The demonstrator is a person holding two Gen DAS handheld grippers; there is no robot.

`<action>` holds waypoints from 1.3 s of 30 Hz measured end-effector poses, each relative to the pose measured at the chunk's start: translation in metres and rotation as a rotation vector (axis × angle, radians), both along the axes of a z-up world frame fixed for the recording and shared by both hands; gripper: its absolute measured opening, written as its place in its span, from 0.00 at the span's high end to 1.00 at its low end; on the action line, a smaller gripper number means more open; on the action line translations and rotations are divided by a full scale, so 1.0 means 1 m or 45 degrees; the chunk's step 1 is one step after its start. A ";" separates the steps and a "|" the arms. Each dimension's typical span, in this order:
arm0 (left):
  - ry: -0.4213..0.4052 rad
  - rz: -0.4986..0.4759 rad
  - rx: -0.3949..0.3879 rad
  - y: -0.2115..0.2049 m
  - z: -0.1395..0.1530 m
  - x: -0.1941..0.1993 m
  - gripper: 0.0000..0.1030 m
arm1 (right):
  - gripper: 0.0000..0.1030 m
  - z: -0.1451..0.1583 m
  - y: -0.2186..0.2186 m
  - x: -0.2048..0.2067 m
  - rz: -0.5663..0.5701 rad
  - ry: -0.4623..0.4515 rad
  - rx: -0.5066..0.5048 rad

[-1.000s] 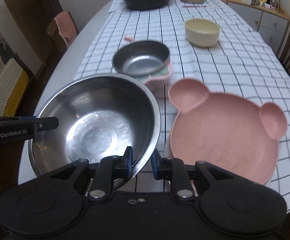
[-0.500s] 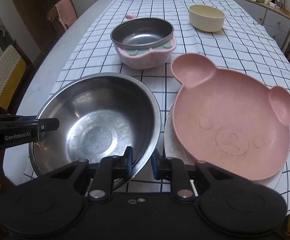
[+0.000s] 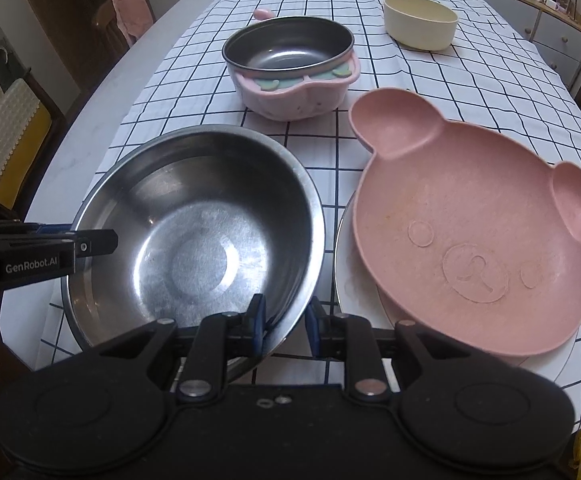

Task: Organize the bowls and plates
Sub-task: 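Lower the steel bowl beside the plate stack and open both tools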

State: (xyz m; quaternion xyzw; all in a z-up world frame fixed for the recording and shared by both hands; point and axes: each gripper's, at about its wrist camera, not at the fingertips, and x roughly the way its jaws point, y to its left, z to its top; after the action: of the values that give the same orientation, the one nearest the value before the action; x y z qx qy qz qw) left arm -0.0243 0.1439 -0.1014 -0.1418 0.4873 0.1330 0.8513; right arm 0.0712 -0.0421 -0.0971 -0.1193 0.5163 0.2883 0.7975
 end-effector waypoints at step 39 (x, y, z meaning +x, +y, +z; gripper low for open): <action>-0.215 0.066 0.058 -0.013 0.087 0.083 0.29 | 0.02 0.113 -0.003 0.084 0.176 -0.297 0.163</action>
State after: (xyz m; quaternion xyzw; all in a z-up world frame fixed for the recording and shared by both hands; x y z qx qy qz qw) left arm 0.0587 0.1306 -0.0144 -0.1456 0.4067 0.1536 0.8887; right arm 0.1549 -0.0446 0.0158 -0.1360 0.3912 0.3592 0.8363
